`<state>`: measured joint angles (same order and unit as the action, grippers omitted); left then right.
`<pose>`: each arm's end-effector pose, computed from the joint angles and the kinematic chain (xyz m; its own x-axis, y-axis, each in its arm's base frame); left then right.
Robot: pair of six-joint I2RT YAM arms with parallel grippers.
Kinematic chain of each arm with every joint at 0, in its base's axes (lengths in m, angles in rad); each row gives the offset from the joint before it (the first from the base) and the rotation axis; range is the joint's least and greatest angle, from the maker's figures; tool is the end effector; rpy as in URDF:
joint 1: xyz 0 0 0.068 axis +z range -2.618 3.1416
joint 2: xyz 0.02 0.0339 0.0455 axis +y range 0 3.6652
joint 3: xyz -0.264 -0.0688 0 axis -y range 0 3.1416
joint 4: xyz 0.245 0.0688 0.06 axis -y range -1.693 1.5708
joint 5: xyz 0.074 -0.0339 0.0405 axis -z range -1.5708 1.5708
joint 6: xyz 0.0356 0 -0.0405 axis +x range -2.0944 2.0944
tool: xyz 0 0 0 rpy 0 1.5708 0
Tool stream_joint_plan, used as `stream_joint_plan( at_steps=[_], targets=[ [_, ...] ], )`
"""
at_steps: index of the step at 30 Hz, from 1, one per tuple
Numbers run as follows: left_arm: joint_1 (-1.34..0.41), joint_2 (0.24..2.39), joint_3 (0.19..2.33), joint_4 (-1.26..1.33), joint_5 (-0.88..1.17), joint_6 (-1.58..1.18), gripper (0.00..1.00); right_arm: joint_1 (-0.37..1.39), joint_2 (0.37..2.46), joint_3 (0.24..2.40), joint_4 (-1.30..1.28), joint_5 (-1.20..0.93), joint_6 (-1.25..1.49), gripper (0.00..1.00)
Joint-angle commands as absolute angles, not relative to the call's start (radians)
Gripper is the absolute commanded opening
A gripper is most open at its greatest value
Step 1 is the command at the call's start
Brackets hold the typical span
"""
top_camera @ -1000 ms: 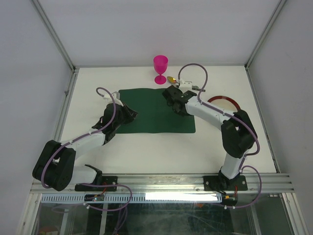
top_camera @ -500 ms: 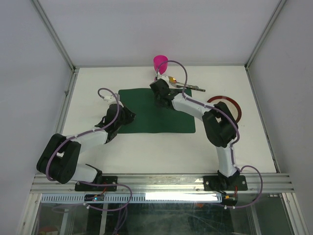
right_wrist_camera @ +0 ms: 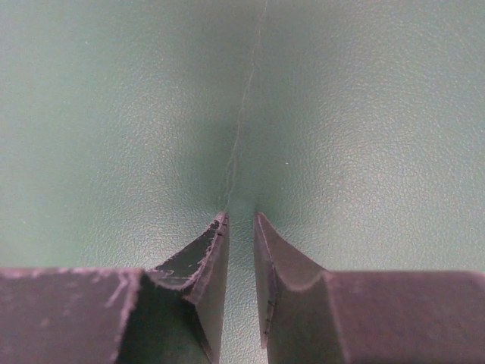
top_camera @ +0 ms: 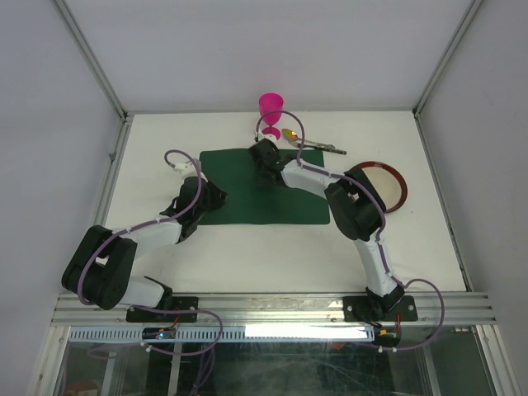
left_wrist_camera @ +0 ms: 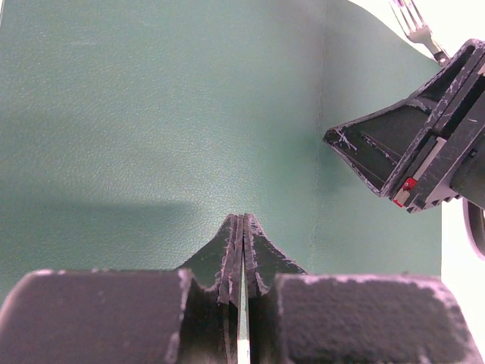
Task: Set the dinner table for one person
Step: Move the napkin to the center of the board.
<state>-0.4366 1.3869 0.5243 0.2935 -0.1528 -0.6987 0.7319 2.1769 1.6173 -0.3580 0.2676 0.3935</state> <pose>0.2457 -0.1087 0.1672 -0.5680 -0.4365 -0.6978 -0.0831 0.8739 -0.4790 0.3602 0.3109 0.1652 -0.7469 -0.1739 -0.6418 -0.2583 0.9653 0.0391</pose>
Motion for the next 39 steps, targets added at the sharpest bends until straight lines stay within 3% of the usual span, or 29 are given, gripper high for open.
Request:
stream_joint_plan(
  at_steps=[1, 12, 27, 39],
  targets=[
    [-0.424, 1.362, 0.513, 0.354, -0.165, -0.685, 0.0, 0.735, 2.136, 1.602, -0.325, 0.293, 0.4, 0.22],
    [-0.423, 1.36, 0.503, 0.359, -0.157, -0.692, 0.0, 0.735, 2.073, 1.495, -0.337, 0.345, 0.424, 0.22],
    [-0.423, 1.389, 0.504, 0.374, -0.15, -0.695, 0.0, 0.736, 2.092, 1.524, -0.341, 0.342, 0.402, 0.22],
    [-0.423, 1.544, 0.507, 0.406, -0.123, -0.731, 0.0, 0.739, 2.087, 1.528, -0.348, 0.347, 0.384, 0.22]
  ],
)
